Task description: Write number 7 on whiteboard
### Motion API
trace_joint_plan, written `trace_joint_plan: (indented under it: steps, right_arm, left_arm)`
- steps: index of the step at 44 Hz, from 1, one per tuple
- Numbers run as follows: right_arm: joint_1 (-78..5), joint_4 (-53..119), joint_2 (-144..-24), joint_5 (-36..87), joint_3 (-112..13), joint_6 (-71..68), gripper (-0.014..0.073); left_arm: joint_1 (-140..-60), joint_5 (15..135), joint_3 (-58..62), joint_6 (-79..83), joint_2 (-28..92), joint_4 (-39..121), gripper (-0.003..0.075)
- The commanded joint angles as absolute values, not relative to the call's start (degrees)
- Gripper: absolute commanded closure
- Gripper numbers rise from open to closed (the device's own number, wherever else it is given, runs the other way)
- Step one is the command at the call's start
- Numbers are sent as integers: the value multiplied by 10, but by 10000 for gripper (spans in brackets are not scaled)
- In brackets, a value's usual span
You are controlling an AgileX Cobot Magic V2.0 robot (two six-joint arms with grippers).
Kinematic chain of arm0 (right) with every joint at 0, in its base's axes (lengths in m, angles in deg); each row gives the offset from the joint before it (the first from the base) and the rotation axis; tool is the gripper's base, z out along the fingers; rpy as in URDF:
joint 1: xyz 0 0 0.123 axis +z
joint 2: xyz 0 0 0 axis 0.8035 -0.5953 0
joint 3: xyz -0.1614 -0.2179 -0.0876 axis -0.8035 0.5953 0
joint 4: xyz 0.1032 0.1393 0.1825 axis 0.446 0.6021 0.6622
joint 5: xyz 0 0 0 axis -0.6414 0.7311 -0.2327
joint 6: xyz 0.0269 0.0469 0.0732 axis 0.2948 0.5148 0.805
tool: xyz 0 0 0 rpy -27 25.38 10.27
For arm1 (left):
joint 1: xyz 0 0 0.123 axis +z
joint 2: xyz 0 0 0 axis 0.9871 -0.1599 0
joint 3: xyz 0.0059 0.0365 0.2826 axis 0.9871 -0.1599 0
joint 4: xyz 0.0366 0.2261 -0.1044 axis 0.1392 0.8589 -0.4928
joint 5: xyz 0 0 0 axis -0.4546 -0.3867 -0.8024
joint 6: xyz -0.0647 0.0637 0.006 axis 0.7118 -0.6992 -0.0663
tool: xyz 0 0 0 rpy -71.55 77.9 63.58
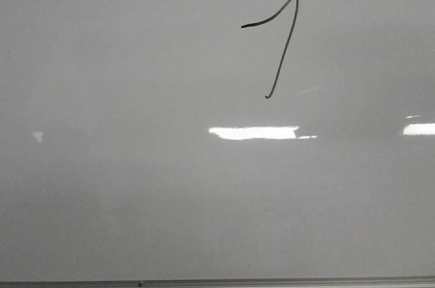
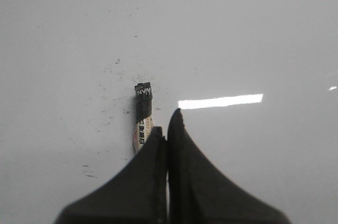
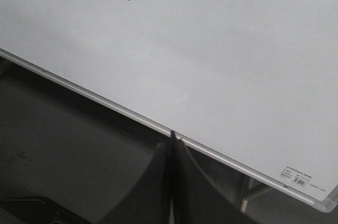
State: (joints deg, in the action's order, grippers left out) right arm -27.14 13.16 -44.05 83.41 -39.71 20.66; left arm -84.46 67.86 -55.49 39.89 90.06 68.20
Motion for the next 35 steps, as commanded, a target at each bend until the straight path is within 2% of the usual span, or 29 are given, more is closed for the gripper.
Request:
trace_joint_plan:
  steps: [1,35]
  right_arm:
    - [-274,121,-448,800,-413,207,661]
    - [-274,121,-448,800,-413,207,661]
  left_arm:
    - [-840,586,-565,401,909,682,741]
    - [-823,575,-563,401,907,682,741]
